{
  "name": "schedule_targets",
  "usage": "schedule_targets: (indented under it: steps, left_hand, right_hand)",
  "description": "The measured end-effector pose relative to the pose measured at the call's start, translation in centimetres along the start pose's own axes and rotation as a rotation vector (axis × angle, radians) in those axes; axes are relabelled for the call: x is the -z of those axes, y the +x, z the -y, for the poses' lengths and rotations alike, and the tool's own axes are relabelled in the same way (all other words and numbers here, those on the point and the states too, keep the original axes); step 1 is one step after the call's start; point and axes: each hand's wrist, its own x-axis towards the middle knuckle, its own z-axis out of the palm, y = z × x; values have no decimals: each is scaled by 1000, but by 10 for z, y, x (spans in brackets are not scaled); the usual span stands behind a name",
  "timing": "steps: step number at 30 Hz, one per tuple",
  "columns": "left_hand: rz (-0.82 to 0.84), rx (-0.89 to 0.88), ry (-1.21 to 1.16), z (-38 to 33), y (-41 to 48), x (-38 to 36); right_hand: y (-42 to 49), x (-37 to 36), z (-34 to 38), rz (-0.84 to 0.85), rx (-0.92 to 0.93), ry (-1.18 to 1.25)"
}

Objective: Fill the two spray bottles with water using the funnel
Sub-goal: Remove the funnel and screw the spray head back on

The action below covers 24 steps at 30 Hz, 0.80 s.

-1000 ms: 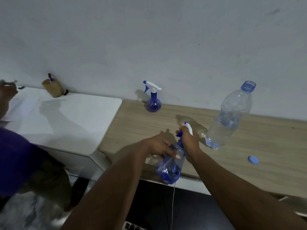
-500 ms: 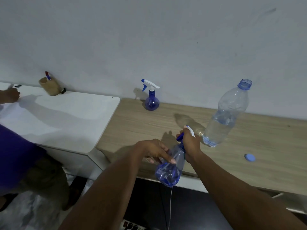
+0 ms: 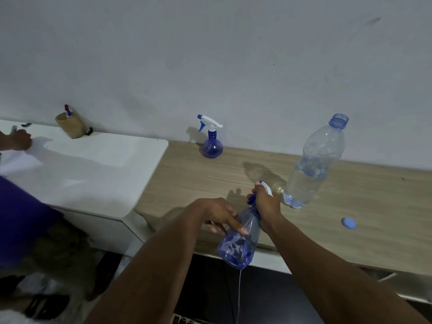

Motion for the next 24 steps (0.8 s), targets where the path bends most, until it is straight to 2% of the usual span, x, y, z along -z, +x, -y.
schedule_targets:
  steps: [6,10,12,14,17,21,24]
  left_hand:
    - [-8,11,12,-9,-6,-11]
    - [-12,18,-14,-14,-11,-17]
    - [-45,-3,-41,-17,-15,-17]
    - [-116,-44,-65,-21,-18,-14]
    - [-260,-144,-124,-25,-20,-5]
    - [-493,-231,-151,-31,-8,13]
    - [-638,-268,-132,-49,3,32]
  right_hand:
    - [-3,9,2,-5,18,-17]
    - [-11,19,14,135,26,-115]
    - [-16,24,26,145,74,-117]
    - [-20,27,45,159,205,-168]
    - [-15,27,80,207,424,-375]
    - [-2,15,131,262,624,-703]
    - [6,-1,167,237,703,-815]
